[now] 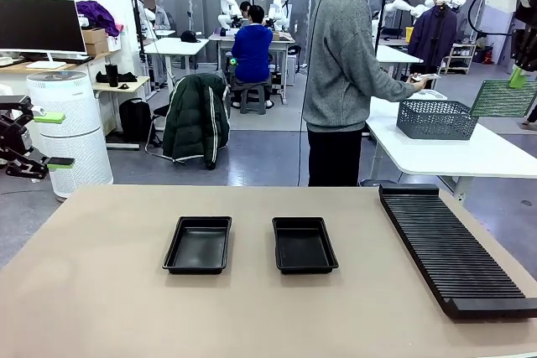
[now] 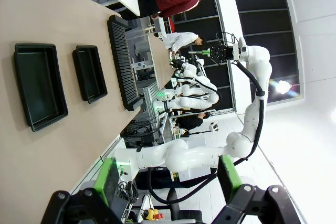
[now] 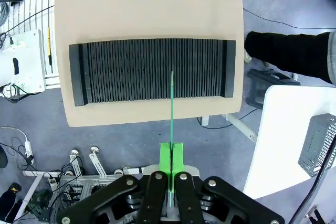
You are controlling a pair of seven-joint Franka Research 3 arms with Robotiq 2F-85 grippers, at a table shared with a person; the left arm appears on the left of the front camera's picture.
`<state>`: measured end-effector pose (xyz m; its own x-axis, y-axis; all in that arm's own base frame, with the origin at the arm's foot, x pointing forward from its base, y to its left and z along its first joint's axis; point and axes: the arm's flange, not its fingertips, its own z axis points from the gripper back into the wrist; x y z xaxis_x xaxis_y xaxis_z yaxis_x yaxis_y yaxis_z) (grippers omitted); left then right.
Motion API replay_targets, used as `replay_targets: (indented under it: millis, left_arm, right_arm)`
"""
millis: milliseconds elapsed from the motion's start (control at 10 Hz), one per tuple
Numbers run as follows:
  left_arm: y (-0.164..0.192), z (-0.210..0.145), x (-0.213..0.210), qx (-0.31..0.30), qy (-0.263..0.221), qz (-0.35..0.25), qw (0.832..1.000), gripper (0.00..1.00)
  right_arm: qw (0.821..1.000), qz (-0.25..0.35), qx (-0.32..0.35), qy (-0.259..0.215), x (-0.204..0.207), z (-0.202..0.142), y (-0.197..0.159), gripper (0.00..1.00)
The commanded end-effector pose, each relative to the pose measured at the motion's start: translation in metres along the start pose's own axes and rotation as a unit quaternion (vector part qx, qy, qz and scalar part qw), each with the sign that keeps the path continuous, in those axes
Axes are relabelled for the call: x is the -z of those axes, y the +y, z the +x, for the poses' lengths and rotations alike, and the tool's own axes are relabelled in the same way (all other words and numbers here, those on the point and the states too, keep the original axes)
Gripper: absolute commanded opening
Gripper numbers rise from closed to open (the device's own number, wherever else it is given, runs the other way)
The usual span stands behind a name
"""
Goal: Inspect and transfer BCBs to ESD trays.
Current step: Pick up the Blank PCB from the PCB Rack and place it in the left ESD tray.
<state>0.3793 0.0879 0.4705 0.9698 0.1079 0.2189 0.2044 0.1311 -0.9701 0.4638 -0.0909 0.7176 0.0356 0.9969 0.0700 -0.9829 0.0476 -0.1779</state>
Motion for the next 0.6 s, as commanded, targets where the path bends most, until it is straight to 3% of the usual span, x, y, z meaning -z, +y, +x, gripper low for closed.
replay_targets:
  millis: [0,100,500]
  left_arm:
    - [0.0,0.0,-0.002,0.0,-0.002,-0.001,1.0,1.0]
    - [0.0,0.0,-0.002,0.0,-0.002,-0.001,1.0,1.0]
    - [0.0,0.0,-0.002,0.0,-0.002,-0.001,1.0,1.0]
  right_arm:
    - [1.0,0.0,-0.004,0.0,-0.001,0.001,0.002,0.0]
    - [1.0,0.0,0.0,0.0,0.0,0.0,0.0,0.01]
    - [0.993,0.027,0.103,-0.042,0.018,0.08,0.026,0.01]
